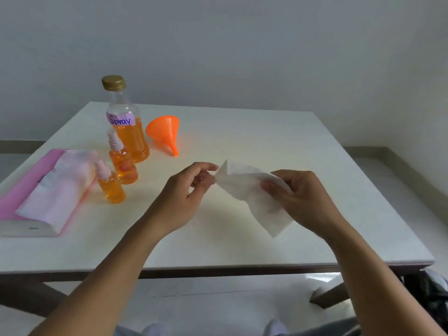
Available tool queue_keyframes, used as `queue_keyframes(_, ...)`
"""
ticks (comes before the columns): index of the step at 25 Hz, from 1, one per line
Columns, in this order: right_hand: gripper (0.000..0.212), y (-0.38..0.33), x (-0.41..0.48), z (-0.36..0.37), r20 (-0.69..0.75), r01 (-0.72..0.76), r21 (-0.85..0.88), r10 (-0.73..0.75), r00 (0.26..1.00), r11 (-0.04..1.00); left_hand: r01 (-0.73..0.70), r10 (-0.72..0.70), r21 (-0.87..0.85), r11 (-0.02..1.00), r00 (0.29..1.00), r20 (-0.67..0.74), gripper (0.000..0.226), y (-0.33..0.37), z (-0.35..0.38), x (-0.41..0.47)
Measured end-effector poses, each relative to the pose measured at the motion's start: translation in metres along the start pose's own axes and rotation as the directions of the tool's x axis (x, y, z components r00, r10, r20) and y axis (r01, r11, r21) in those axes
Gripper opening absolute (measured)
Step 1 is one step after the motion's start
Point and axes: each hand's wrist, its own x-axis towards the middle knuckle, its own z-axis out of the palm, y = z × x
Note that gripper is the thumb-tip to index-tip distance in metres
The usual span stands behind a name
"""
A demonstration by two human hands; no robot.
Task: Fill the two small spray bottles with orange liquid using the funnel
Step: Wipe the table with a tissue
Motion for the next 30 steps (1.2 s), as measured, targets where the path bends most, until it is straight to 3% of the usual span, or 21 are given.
queue_keyframes(2, 0.023, 0.013, 0.01, -0.017, -0.201, -0.061, -0.09, 0.042, 0.979, 0.994, 0.023, -0.028, 0.128, 0.991, 0.999, 0.042, 0.031, -0.016, 0.016, 0.008)
queue_keyframes(4, 0.023, 0.022, 0.017, -0.031, -0.389, -0.092, -0.236, -0.007, 0.921, 0.968, -0.025, 0.008, 0.293, 0.956, 0.998, 0.058, 0.036, -0.027, 0.027, 0.012)
queue_keyframes(6, 0.024, 0.029, 0.019, -0.033, -0.464, -0.11, -0.374, -0.083, 0.882, 0.921, -0.082, 0.071, 0.421, 0.903, 0.997, 0.041, 0.039, -0.031, 0.032, 0.014)
queue_keyframes(9, 0.022, 0.035, 0.02, -0.01, -0.32, -0.103, -0.528, -0.085, 0.943, 0.843, -0.089, 0.08, 0.531, 0.843, 0.996, 0.04, 0.046, -0.036, 0.037, 0.015)
queue_keyframes(11, 0.046, 0.04, 0.018, 0.007, -0.09, -0.067, -0.59, 0.017, 0.996, 0.805, -0.074, 0.06, 0.565, 0.822, 0.997, 0.043, 0.05, -0.038, 0.039, 0.014)
queue_keyframes(13, 0.07, 0.048, 0.021, 0.014, 0.151, 0.071, -0.629, 0.032, 0.988, 0.774, -0.065, 0.051, 0.585, 0.809, 0.998, 0.04, 0.054, -0.04, 0.039, 0.014)
queue_keyframes(15, 0.068, 0.058, 0.03, 0.02, 0.29, 0.205, -0.606, -0.027, 0.957, 0.769, -0.048, 0.015, 0.602, 0.797, 0.998, 0.061, 0.058, -0.04, 0.037, 0.012)
queue_keyframes(18, 0.057, 0.069, 0.039, 0.034, 0.331, 0.254, -0.606, -0.051, 0.942, 0.754, -0.033, -0.047, 0.644, 0.764, 0.993, 0.106, 0.065, -0.041, 0.034, 0.005)
queue_keyframes(25, 0.055, 0.055, 0.066, 0.076, 0.286, 0.264, -0.596, -0.107, 0.952, 0.758, 0.01, -0.118, 0.716, 0.698, 0.988, 0.101, 0.071, -0.037, 0.036, 0.002)
queue_keyframes(30, 0.052, 0.063, 0.048, 0.045, 0.318, 0.34, -0.54, -0.187, 0.93, 0.77, 0.003, -0.128, 0.721, 0.693, 0.985, 0.119, 0.075, -0.037, 0.034, 0.002)
